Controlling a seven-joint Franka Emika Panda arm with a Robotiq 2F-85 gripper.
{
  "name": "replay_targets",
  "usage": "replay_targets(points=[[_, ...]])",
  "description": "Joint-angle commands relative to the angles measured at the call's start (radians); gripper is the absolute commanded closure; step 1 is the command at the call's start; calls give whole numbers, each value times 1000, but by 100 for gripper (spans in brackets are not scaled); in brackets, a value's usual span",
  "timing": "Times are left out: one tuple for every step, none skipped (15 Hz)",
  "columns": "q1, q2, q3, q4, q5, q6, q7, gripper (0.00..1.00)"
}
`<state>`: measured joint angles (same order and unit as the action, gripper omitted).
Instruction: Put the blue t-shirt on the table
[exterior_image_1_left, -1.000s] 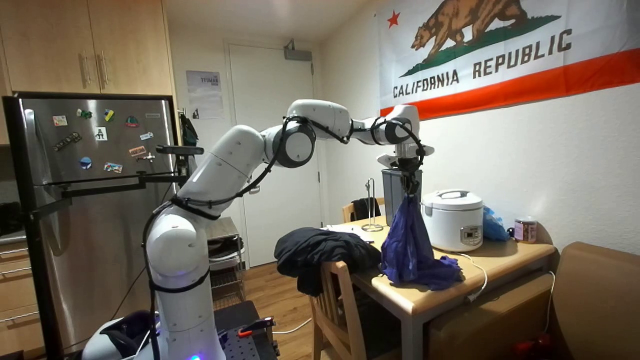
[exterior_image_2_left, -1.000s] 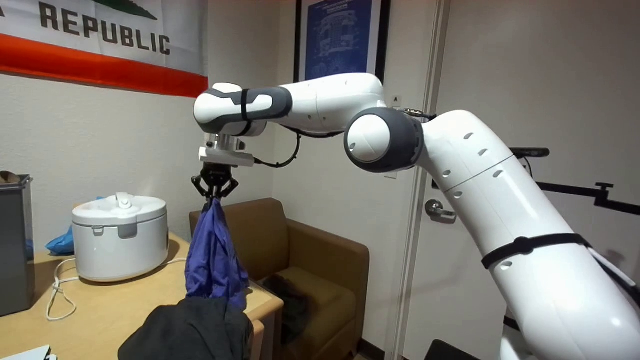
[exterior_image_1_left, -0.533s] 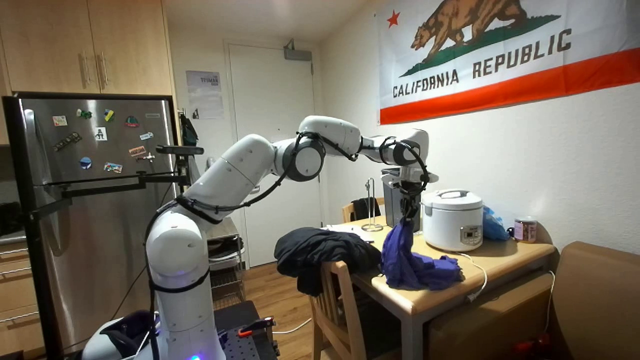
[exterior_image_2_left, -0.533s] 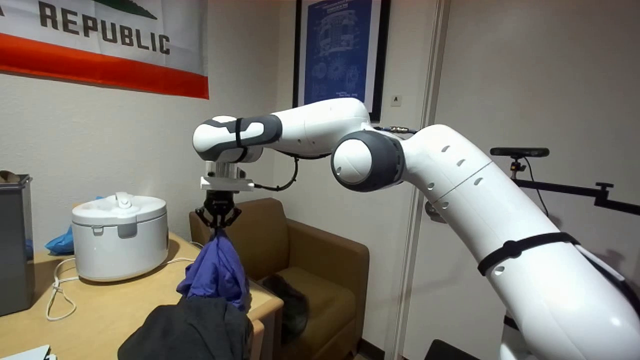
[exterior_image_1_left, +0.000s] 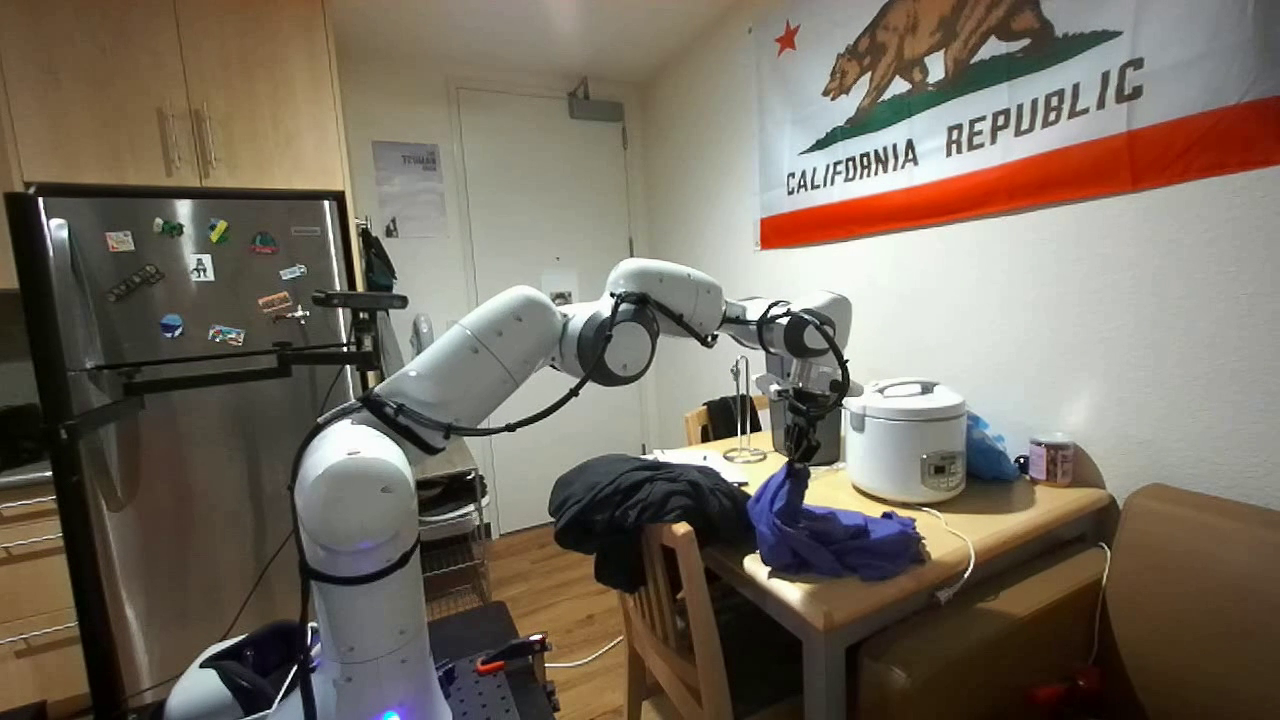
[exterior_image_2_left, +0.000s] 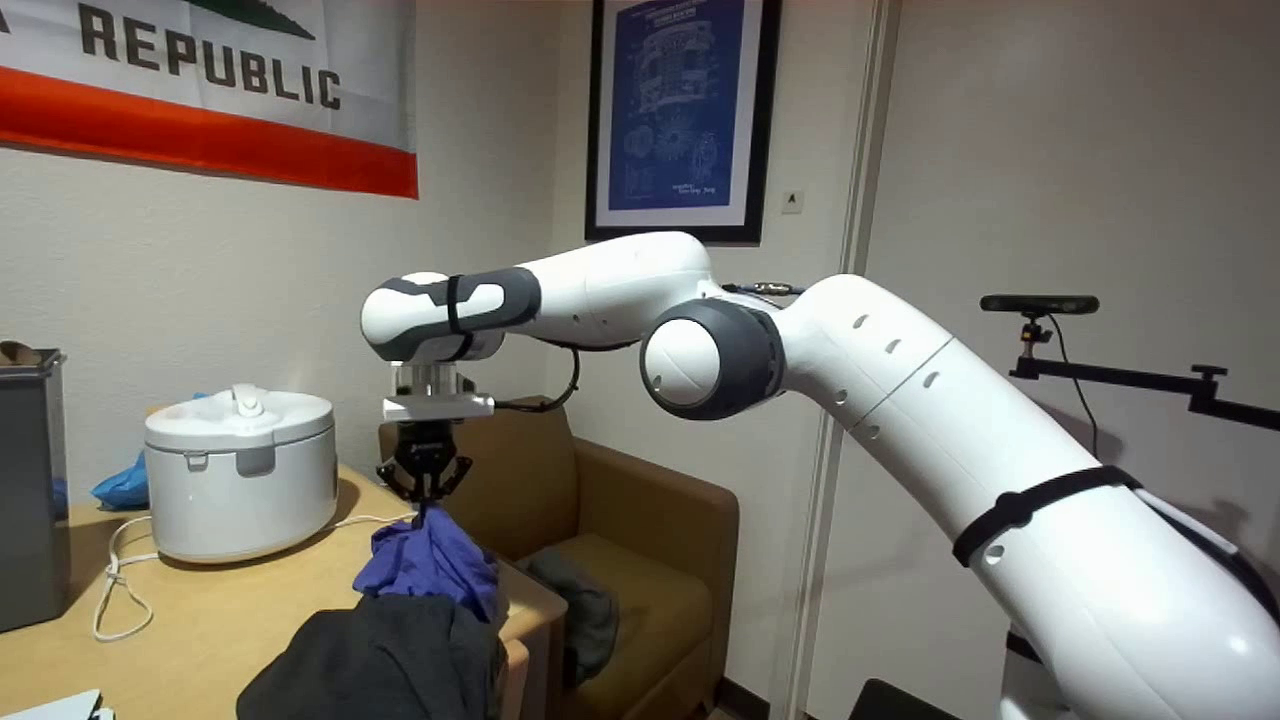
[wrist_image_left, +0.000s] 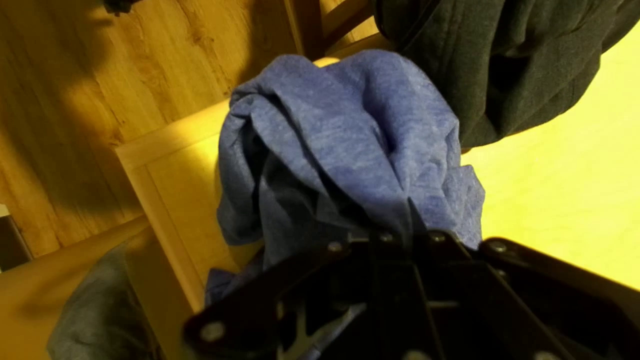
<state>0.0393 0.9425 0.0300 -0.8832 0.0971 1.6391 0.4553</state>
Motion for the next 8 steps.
replay_targets(points=[[-1,33,-9,70,5,-9,52,99],[-3,39,-9,80,5,-9,60,99],[-3,43,-11,87,1,-9,71,99],[-3,47,-13,93,0,-7,77,99],[-4,50,-13,97,0,-7,86,99],[-6,53,-13,102,1,-10,88,99],[-9,55,-10,106,3,-18,91,99],[-10,57,-9,112,3,-34,93,69]])
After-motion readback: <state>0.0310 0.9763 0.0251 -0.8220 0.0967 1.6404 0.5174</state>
